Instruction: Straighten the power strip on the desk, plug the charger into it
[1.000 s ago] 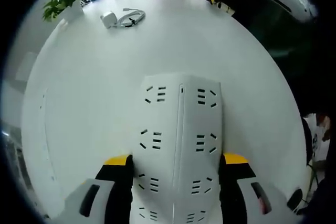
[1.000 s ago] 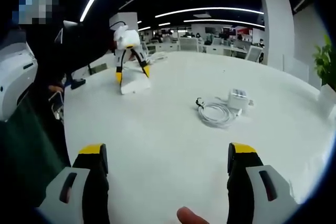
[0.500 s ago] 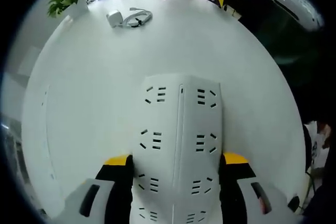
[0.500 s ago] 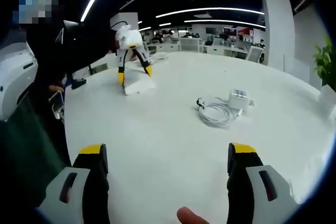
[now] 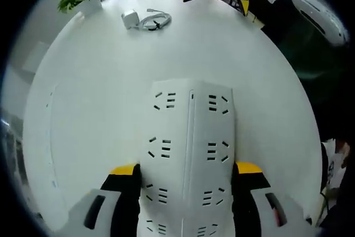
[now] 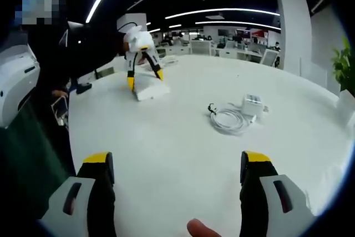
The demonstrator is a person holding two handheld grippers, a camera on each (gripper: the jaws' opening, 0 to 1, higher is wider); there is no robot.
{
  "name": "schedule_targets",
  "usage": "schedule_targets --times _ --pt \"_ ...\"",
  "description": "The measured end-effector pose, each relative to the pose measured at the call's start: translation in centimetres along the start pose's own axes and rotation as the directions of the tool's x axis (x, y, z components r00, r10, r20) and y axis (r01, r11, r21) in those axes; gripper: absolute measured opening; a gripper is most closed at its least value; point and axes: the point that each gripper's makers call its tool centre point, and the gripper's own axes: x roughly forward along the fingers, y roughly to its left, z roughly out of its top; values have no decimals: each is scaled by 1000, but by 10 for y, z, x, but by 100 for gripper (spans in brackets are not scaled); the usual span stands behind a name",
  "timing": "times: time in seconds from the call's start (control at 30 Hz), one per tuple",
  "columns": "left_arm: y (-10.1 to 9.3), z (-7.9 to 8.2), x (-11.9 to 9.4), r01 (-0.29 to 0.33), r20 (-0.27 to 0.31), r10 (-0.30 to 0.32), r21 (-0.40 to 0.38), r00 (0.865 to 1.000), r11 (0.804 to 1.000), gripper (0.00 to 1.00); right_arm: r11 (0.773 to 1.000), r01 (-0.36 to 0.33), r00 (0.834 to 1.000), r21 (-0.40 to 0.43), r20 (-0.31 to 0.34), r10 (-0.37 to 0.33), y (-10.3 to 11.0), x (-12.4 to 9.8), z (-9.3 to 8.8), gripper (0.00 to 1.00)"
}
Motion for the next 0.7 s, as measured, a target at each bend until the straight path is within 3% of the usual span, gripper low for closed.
schedule_targets --times 0.7 --pt "9 13 4 -15 21 17 -71 1000 997 67 1000 -6 1000 0 6 6 1 -1 -2 94"
